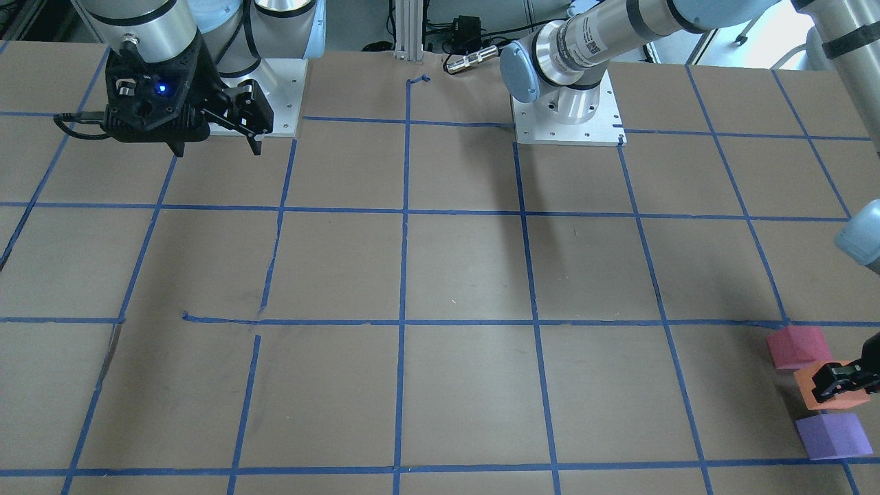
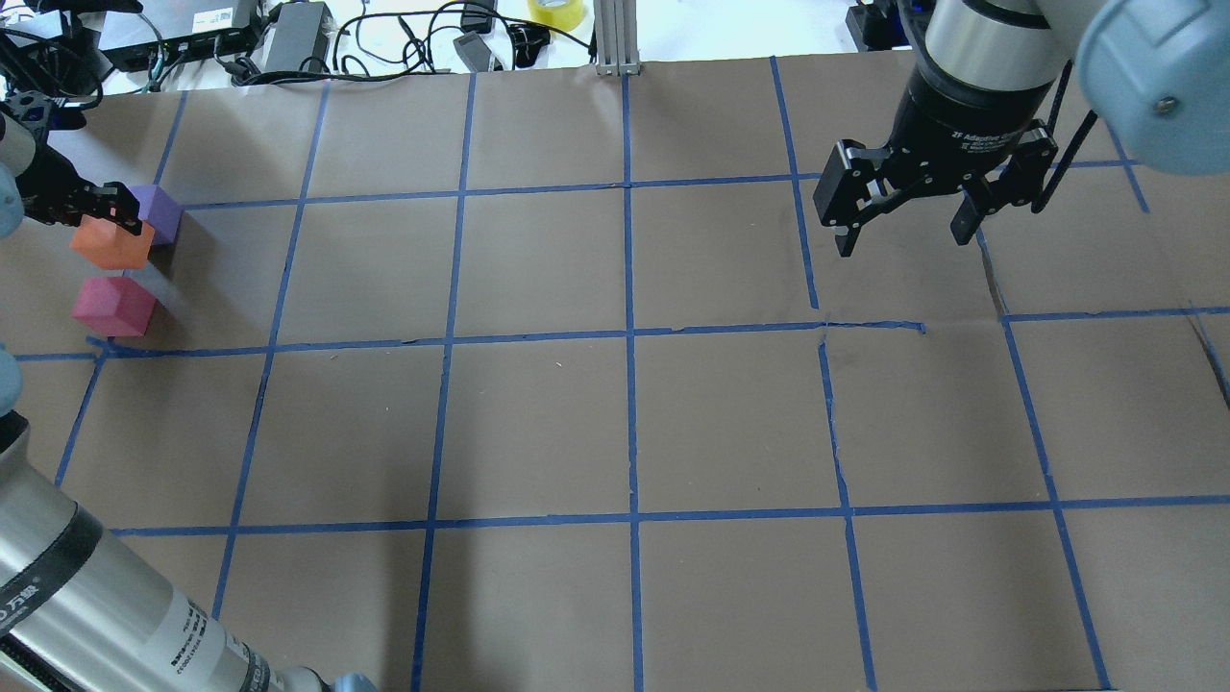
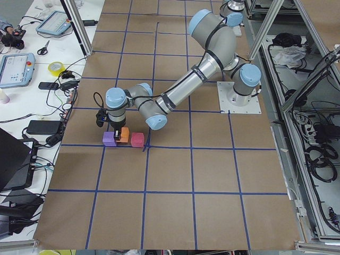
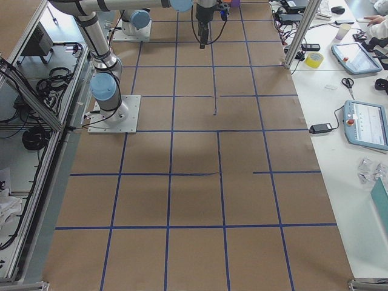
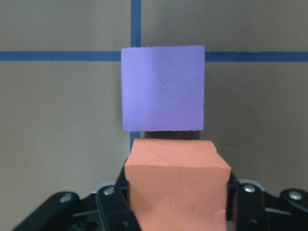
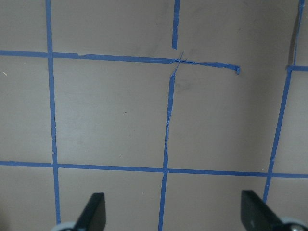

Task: Arrange blocks in a line
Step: 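Lower the orange cube into line between the purple and pink cubes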

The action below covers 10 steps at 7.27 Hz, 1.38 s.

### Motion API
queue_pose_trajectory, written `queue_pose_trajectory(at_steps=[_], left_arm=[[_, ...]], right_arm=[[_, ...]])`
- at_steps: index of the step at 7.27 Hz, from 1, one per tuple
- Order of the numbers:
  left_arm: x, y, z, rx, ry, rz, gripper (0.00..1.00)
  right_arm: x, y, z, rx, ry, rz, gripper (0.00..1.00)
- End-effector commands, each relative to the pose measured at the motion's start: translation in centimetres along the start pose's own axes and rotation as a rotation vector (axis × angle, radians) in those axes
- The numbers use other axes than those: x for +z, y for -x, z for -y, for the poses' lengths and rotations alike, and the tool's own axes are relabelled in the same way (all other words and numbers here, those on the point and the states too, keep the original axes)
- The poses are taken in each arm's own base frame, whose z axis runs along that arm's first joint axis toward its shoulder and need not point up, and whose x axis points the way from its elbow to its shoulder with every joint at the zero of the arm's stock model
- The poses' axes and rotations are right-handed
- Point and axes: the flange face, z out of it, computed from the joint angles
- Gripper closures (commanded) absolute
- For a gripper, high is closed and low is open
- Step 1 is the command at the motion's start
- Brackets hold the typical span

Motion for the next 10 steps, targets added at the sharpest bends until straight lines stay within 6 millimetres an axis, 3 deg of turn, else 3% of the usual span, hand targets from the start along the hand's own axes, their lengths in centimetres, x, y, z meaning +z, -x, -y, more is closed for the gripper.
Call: queue_pose_trajectory(at_steps=[1,8,10], left_arm=[[1.8,-0.1,-0.2,-0.001,0.019,-0.012,0.96],[2.8,0.2,-0.1,0.008,0.028,-0.014,0.96],[3.2,1.5,-0.9,-0.010,0.033,-0.020,0.96]], right_arm=[[0.0,0.0,0.0,0.001,-0.003,0.000,0.00],[0.0,0.0,0.1,-0.004,-0.002,0.000,0.00],[0.0,0.0,0.1,-0.002,-0.003,0.000,0.00]])
